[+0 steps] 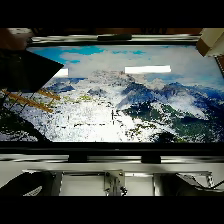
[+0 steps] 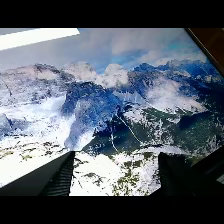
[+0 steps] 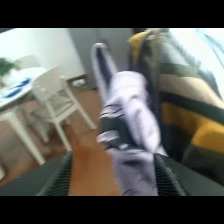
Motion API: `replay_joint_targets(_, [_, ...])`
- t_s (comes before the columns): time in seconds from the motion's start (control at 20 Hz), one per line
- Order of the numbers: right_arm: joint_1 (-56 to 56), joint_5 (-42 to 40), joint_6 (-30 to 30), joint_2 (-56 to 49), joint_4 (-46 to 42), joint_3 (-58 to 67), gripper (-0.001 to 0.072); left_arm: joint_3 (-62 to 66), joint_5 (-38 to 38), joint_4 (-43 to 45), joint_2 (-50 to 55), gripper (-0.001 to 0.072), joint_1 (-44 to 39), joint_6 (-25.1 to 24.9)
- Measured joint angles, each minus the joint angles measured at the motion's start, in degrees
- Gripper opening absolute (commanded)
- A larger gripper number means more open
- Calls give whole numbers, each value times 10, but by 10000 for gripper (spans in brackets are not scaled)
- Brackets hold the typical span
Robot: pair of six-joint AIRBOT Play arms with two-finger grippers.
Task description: Fold the shirts.
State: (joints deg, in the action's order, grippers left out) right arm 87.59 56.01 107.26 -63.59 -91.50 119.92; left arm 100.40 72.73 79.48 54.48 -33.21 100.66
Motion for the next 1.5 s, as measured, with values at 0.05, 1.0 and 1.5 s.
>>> replay_joint_targets(0.05, [0,3,-10,7,21,0,634,0,0,0,0,601,0,-9])
replay_joint_targets(1.0, [-853,443,-73,-128,132,-90,632,-85,166,191,193,606,23,-32])
replay_joint_targets(1.5, [-991,339,-59,-161,105,-338,633,-347,53,122,170,607,57,52])
